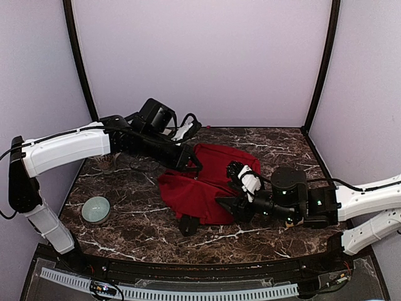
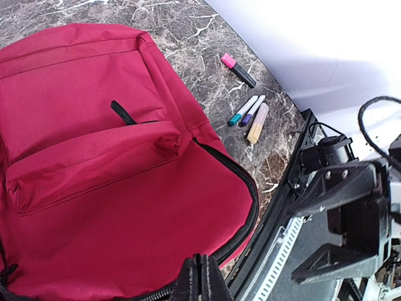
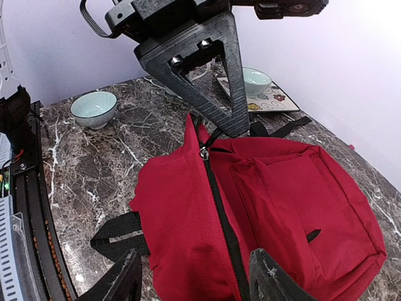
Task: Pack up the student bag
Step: Hold the largest pocket of the student bag, then zip the largest pocket of the bag in the student bag, then hold the largest pocket of the student bag, then zip the largest pocket of the bag in the student bag, then adjust the student bag at the center of the board.
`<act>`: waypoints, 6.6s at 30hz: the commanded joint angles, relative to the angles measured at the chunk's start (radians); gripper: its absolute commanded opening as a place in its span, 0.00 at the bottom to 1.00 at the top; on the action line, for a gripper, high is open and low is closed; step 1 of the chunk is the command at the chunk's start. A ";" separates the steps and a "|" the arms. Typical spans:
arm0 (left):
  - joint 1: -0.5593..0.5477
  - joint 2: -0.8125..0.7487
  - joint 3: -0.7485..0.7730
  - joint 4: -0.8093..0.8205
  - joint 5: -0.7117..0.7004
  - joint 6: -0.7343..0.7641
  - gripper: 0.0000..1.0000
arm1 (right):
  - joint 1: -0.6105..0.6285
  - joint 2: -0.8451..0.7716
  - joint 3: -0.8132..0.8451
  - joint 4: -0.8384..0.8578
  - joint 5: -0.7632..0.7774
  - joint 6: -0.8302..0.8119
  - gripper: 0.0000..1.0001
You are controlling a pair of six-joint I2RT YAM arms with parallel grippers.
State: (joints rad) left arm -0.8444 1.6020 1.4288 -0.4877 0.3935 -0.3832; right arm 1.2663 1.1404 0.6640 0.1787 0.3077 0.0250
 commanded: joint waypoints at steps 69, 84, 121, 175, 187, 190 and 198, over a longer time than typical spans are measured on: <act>0.056 -0.151 -0.111 -0.134 -0.247 0.103 0.00 | -0.012 0.081 0.019 -0.142 0.109 -0.107 0.00; 0.045 -0.249 -0.166 -0.131 -0.173 0.102 0.00 | -0.013 0.030 -0.065 -0.134 0.070 -0.082 0.00; -0.108 0.026 0.037 -0.188 -0.120 0.159 0.00 | 0.016 0.161 0.082 -0.112 -0.081 0.093 0.80; 0.164 0.167 -0.063 -0.080 -0.111 0.149 0.00 | 0.119 0.280 0.027 -0.019 -0.112 0.136 0.11; 0.165 -0.007 -0.151 0.016 -0.019 0.142 0.53 | 0.085 0.065 0.080 -0.024 0.179 0.073 0.72; 0.165 -0.060 -0.153 0.013 -0.061 0.145 0.65 | 0.067 -0.008 0.083 -0.049 0.249 0.072 0.74; 0.164 -0.143 -0.154 0.018 -0.084 0.147 0.98 | -0.245 -0.009 0.241 -0.516 0.209 0.570 0.64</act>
State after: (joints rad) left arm -0.6811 1.4918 1.2850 -0.4774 0.2962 -0.2466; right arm 1.1606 1.1069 0.8219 -0.0708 0.5617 0.3225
